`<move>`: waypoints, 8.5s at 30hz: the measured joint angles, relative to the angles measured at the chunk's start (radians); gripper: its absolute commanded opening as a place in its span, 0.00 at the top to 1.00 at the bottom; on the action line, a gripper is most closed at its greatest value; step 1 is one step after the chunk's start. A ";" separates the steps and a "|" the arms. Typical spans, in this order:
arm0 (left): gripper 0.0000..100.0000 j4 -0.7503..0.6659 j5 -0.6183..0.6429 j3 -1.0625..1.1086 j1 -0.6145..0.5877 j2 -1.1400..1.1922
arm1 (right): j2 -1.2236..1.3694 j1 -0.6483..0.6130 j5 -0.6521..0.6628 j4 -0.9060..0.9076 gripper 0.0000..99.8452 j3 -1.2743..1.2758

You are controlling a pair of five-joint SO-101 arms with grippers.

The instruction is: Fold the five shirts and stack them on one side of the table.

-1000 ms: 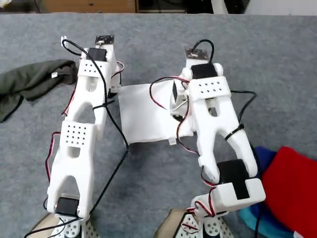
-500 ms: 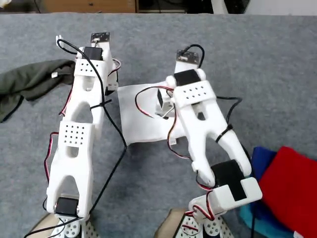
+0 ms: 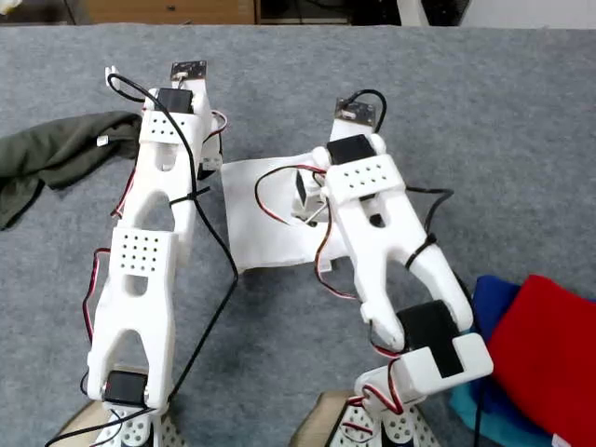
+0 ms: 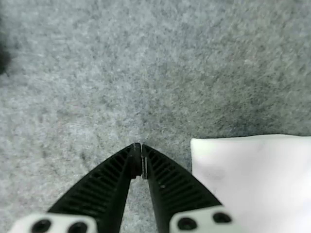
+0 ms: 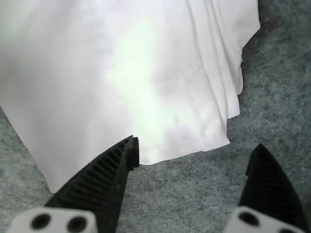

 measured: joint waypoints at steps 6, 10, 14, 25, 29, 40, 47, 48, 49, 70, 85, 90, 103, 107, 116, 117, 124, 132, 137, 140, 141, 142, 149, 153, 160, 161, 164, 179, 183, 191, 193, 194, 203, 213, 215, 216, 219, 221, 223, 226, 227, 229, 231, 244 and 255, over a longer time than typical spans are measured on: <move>0.98 0.000 0.000 -0.005 0.000 0.032 | 0.000 -0.011 -0.057 -0.097 0.64 0.071; 0.98 0.000 -0.002 -0.005 0.000 0.038 | 0.000 -0.011 -0.104 -0.153 0.64 0.081; 0.98 0.000 -0.002 -0.005 0.000 0.038 | 0.000 -0.011 -0.137 -0.216 0.64 0.103; 0.98 0.000 -0.002 -0.005 0.000 0.038 | 0.115 -0.009 -0.147 -0.321 0.64 0.118; 0.98 0.000 -0.002 -0.005 0.000 0.038 | 0.169 -0.009 -0.167 -0.356 0.64 0.118; 0.98 0.000 -0.002 -0.005 0.000 0.038 | 0.230 0.002 -0.164 -0.358 0.98 0.117; 0.98 0.000 -0.002 -0.005 0.000 0.038 | 0.233 0.043 -0.080 -0.350 1.00 0.117; 0.98 0.000 -0.002 -0.005 0.000 0.038 | 0.233 0.048 -0.077 -0.342 1.00 0.115; 0.98 0.000 -0.002 -0.005 0.000 0.038 | 0.236 0.049 -0.075 -0.331 1.00 0.107; 0.98 -0.025 0.000 -0.066 -0.083 0.046 | -0.147 0.327 0.282 0.009 1.00 0.063; 0.98 -0.026 0.000 -0.066 -0.083 0.049 | -0.578 0.928 0.678 0.295 1.00 0.063; 0.98 -0.026 0.000 -0.066 -0.083 0.049 | -0.586 1.198 0.821 0.298 1.00 0.063; 0.98 -0.026 0.000 -0.066 -0.083 0.049 | -0.586 1.636 1.082 0.226 1.00 0.091; 0.98 -0.026 0.000 -0.066 -0.083 0.049 | -0.586 1.683 1.119 0.212 0.99 0.095; 0.98 -0.026 0.000 -0.066 -0.083 0.049 | -0.588 1.700 1.165 0.212 0.59 0.095; 0.98 -0.026 0.000 -0.066 -0.083 0.049 | -0.591 1.700 1.169 0.212 0.56 0.095; 0.98 -0.026 0.000 -0.066 -0.083 0.049 | -0.638 1.700 1.212 0.224 0.62 0.086; 0.98 -0.026 0.000 -0.072 -0.083 0.049 | -0.710 1.700 1.212 0.325 0.88 0.061; 0.98 0.037 -0.002 -0.216 -0.146 0.049 | -0.710 1.692 1.212 0.334 0.99 0.061; 0.97 0.063 -0.003 -0.298 -0.230 0.049 | -0.710 1.685 1.212 0.334 0.98 0.077; 0.96 0.066 -0.006 -0.315 -0.265 0.049 | -0.710 1.685 1.212 0.334 0.98 0.086; 0.93 0.069 -0.017 -0.327 -0.307 0.049 | -0.710 1.685 1.212 0.334 0.98 0.095; 0.74 0.055 -0.126 -0.344 -0.677 0.049 | -0.710 1.617 1.212 0.350 0.98 0.112; 0.74 -0.058 -0.135 -0.324 -0.845 0.074 | -0.710 1.513 1.189 0.376 0.98 0.112; 0.80 -0.227 -0.143 -0.236 -0.937 0.203 | -0.710 1.300 1.042 0.377 0.98 0.112; 0.83 -0.232 -0.143 -0.241 -0.937 0.213 | -0.710 1.275 1.028 0.377 0.98 0.112; 0.94 -0.247 -0.141 -0.252 -0.937 0.239 | -0.710 1.221 1.007 0.377 0.98 0.112; 0.98 0.058 -0.199 -0.358 -0.885 0.094 | -0.715 1.163 1.000 0.377 0.98 0.164; 0.98 0.071 -0.199 -0.353 -0.844 -0.038 | -0.717 1.143 1.000 0.374 0.98 0.249; 0.98 0.072 -0.199 -0.152 -0.707 -0.345 | -0.717 1.143 1.000 0.362 0.98 0.304; 0.98 0.072 -0.199 -0.021 -0.646 -0.460 | -0.717 1.143 1.000 0.341 0.98 0.304; 0.98 0.072 -0.199 0.055 -0.608 -0.526 | -0.717 1.143 1.000 0.333 0.98 0.304; 0.98 0.028 -0.199 0.783 -0.109 -1.140 | -0.717 1.143 1.000 0.321 0.98 0.307; 0.91 -0.130 -0.199 1.304 0.219 -1.359 | -0.717 1.143 1.000 0.321 0.89 0.307; 0.83 -0.124 -0.199 1.350 0.221 -1.361 | -0.717 1.125 1.000 0.321 0.82 0.307; 0.80 -0.106 -0.199 1.364 0.221 -1.361 | -0.717 1.111 1.000 0.321 0.79 0.307; 0.77 -0.035 -0.199 1.366 0.219 -1.366 | -0.717 1.043 1.000 0.321 0.73 0.307; 0.77 0.012 -0.199 1.356 0.209 -1.367 | -0.717 0.973 1.000 0.321 0.73 0.307; 0.77 0.046 -0.199 1.339 0.180 -1.369 | -0.717 0.890 0.991 0.321 0.73 0.307; 0.77 0.064 -0.199 1.330 0.123 -1.387 | -0.717 0.743 0.921 0.316 0.73 0.307; 0.77 0.066 -0.199 1.330 0.092 -1.401 | -0.717 0.684 0.885 0.304 0.73 0.307; 0.77 0.069 -0.199 1.327 0.020 -1.438 | -0.717 0.565 0.813 0.253 0.73 0.307; 0.77 0.069 -0.199 1.327 -0.063 -1.487 | -0.717 0.440 0.746 0.195 0.73 0.307; 0.77 -0.026 -0.267 1.545 -0.752 -1.654 | -0.396 -0.190 0.578 -0.218 0.73 0.270; 0.77 -0.250 -0.382 1.794 -0.976 -1.734 | 0.184 -0.301 0.578 -0.244 0.73 -0.100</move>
